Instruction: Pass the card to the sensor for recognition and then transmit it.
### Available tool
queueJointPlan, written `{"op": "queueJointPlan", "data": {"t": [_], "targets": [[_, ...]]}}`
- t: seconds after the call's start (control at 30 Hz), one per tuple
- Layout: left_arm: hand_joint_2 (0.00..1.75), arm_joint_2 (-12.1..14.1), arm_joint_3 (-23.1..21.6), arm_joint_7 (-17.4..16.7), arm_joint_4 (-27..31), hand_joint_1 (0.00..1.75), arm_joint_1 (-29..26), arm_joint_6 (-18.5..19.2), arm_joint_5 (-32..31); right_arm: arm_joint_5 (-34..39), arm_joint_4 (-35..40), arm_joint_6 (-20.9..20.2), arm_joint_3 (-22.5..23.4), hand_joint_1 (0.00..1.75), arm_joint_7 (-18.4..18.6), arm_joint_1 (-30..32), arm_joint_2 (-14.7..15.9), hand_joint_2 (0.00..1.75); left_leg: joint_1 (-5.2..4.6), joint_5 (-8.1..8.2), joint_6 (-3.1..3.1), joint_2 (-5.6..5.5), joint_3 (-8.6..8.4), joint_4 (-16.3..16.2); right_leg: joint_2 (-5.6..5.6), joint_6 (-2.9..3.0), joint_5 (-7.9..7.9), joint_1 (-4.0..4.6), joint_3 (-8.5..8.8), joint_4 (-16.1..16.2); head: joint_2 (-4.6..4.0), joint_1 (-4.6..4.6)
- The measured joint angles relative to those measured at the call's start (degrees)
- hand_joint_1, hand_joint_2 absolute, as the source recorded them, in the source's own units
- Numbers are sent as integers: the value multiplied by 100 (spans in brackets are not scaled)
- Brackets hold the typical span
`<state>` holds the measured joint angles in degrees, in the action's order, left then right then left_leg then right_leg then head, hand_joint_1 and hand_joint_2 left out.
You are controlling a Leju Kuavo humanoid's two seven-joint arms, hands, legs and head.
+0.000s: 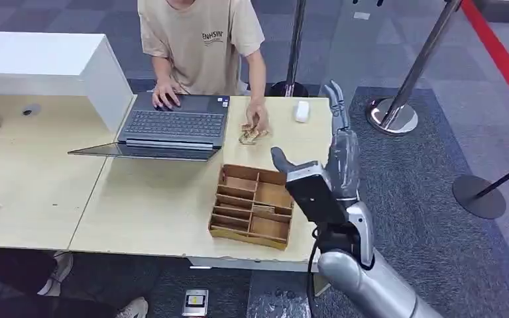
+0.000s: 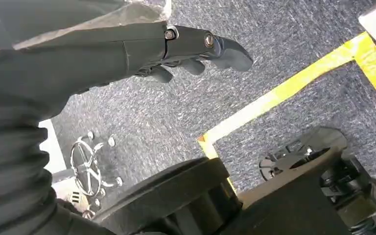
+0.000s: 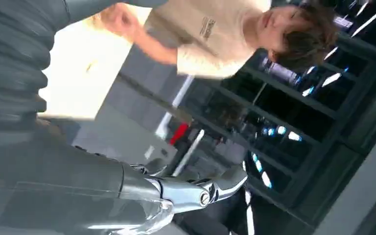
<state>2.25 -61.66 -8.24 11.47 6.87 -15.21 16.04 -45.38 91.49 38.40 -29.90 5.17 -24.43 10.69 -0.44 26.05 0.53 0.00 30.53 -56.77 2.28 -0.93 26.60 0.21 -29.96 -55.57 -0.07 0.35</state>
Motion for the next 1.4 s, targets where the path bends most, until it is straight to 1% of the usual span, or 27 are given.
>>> {"op": "queueJointPlan", "data": {"t": [0.03,0.07,0.13,0.2,0.23,0.27,0.37,0.4,0.43,0.47,0.5,0.53,0.6,0.63,0.67,0.77,0.83,0.87,0.97,1.07,1.1,1.17,1.2,1.23,1.33,1.4], "targets": [[175,2,2,-7,0,0,0,26,53,617,51,0,0,0,-205,28,4,175,0,0,0,0,0,0,0,0,1,0,0,1,0,2],[175,4,7,-37,0,0,-2,72,116,1519,108,-9,-2,0,-520,94,4,175,1,0,0,0,0,0,1,0,1,1,0,1,0,2],[175,7,17,-70,-2,0,-5,94,195,2980,207,-61,-13,0,-970,241,-9,175,1,0,0,-2,4,0,2,0,1,1,-1,0,0,2],[175,13,28,-83,-2,0,-11,87,280,4122,304,-190,-17,0,-1455,409,-41,175,1,0,0,-2,5,0,1,0,1,1,-2,0,0,2],[175,13,37,-105,-2,0,-12,79,306,4544,363,-277,-11,0,-1648,479,-54,175,1,0,0,-2,4,0,1,0,1,1,-3,0,0,2],[175,13,44,-116,-2,0,-13,68,324,4786,413,-365,-9,0,-1740,529,-57,175,2,0,0,-2,4,0,1,0,1,1,-3,0,0,2],[175,13,66,-114,-2,0,-19,46,389,5047,499,-520,0,0,-1896,597,-72,175,2,0,0,-2,4,0,1,0,1,1,-3,0,0,2],[175,13,68,-105,-2,0,-21,20,420,4928,507,-527,0,0,-1855,589,-72,175,2,0,0,-1,4,0,1,0,1,2,-2,0,0,2],[175,11,70,-98,-2,0,-22,-24,444,4656,503,-476,0,0,-1698,568,-68,175,2,0,0,-1,4,0,1,0,1,2,-2,0,0,2],[175,11,72,-92,-2,0,-23,-64,462,4157,488,-358,-11,0,-1394,525,-52,175,2,0,0,-1,4,0,1,0,1,1,-2,0,0,2],[175,9,76,-66,-2,0,-22,-105,466,3242,459,-221,-24,0,-927,482,-24,175,2,0,0,-1,4,0,1,0,1,1,-2,0,0,0],[175,9,79,-41,-2,0,-22,-136,466,2324,418,-159,-35,0,-631,448,18,175,1,0,0,0,5,0,2,0,1,1,-1,0,0,4],[175,4,85,7,-2,0,-27,-173,440,272,275,-114,-61,0,-155,328,107,175,0,0,0,-1,4,0,1,0,0,0,-1,0,0,2],[175,-2,87,24,-2,0,-26,-197,418,-481,204,-111,-68,0,-4,284,155,175,0,0,0,-1,4,0,1,0,0,0,0,0,0,2],[175,-4,90,37,-2,0,-26,-201,416,-874,162,-109,-72,0,61,264,184,175,0,0,0,-1,4,0,1,0,0,0,-1,1,0,4],[175,-11,96,78,-2,0,-30,-227,403,-1428,70,-183,-114,0,207,223,252,175,-2,0,0,-2,6,0,2,0,1,-1,-2,1,0,2],[175,-11,101,173,-2,0,-28,-264,381,-2109,-39,-416,-162,0,305,133,361,175,-2,1,0,-2,5,0,1,0,1,-1,-3,1,0,2],[175,-11,101,249,-2,0,-29,-282,352,-2585,-135,-546,-179,0,384,102,426,175,-2,1,0,-1,5,0,2,-1,1,-1,-3,2,0,2],[175,-24,98,396,0,0,-28,-310,315,-3253,-483,-485,-234,0,428,-47,643,175,-2,1,0,-2,6,0,3,-1,1,-1,-3,2,0,2],[175,-55,98,415,4,0,-31,-310,311,-3839,-732,-299,-258,0,528,-138,787,175,-2,1,0,-2,6,0,1,0,1,-1,-3,1,0,2],[175,-63,98,433,4,0,-28,-321,297,-3970,-809,-293,-269,0,559,-156,811,175,-2,1,0,-2,5,0,1,0,1,-1,-3,1,0,2],[175,-87,98,492,11,0,-24,-402,254,-3987,-946,-332,-291,0,574,-160,850,175,-2,1,1,-1,6,0,2,-1,1,-1,-3,2,0,4],[175,-92,98,498,11,0,-24,-426,221,-3954,-984,-348,-295,23,574,-160,859,175,-2,1,1,-1,6,0,3,-1,1,-2,-3,2,0,2],[175,-103,96,496,11,0,-23,-459,193,-3880,-1049,-361,-304,175,574,-160,866,175,-2,1,1,-2,6,0,3,-1,1,-2,-3,2,0,4],[175,-133,96,470,11,0,-16,-435,149,-3669,-1147,-365,-337,175,554,-160,868,175,-2,1,1,-1,6,0,3,0,1,-1,-3,1,0,2],[175,-159,90,446,11,0,-14,-494,116,-3532,-1204,-352,-339,175,550,-160,866,175,-2,1,1,-2,7,0,3,-1,1,-1,-4,1,0,2]]}}
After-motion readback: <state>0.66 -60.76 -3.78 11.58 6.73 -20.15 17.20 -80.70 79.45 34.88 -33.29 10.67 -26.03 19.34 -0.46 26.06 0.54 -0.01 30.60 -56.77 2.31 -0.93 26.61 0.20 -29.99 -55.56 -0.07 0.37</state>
